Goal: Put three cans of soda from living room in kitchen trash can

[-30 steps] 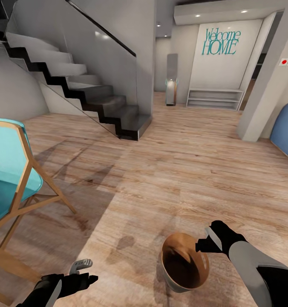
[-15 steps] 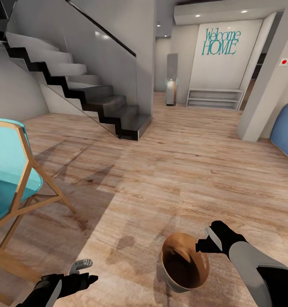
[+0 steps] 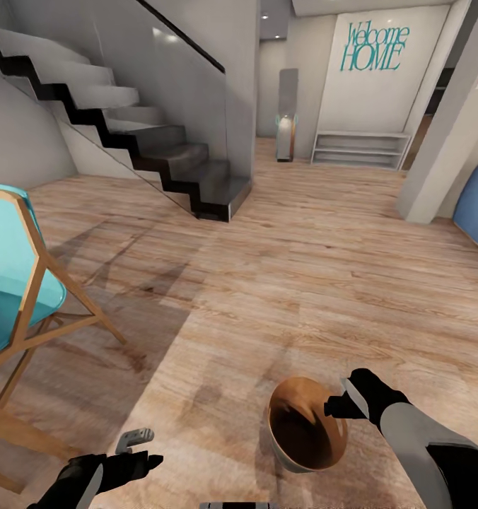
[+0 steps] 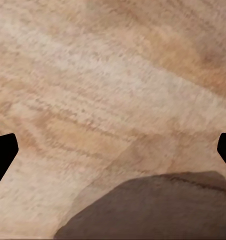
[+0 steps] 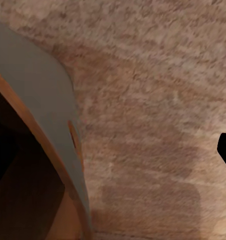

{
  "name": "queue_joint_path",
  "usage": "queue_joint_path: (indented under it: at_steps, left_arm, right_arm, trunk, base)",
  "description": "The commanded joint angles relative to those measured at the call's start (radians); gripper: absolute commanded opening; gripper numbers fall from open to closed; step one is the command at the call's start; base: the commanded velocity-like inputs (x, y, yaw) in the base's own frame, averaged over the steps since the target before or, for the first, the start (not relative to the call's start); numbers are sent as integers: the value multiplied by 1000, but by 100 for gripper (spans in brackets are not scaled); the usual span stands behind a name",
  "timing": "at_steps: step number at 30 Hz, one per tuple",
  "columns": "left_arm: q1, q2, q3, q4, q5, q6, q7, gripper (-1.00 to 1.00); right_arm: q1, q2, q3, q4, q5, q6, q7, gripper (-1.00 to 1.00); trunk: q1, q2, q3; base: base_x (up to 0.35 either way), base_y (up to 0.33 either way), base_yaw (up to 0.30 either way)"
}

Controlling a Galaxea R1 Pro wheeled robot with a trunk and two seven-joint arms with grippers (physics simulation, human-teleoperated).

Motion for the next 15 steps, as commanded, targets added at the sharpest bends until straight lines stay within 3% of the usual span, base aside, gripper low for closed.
queue_joint_path:
  at_steps: [1,11,15]
  left_arm:
    - [0,0,3,-1,2,8,-4,100]
    - [0,-1,3,-1,2,7,-3,100]
    - [0,-1,3,-1,2,7,-3,100]
  right_arm:
    - [0,0,-3,-2,6,4,5,100]
    - [1,0,-4,-2,6,1,6,100]
    - [1,-1,-4,-2,6,1,6,100]
  trunk:
    - [0,-1,-5]
    - [5,-3,-43]
    - [5,-3,-43]
  base:
    - [0,0,0]
    - [0,0,0]
    - [0,0,0]
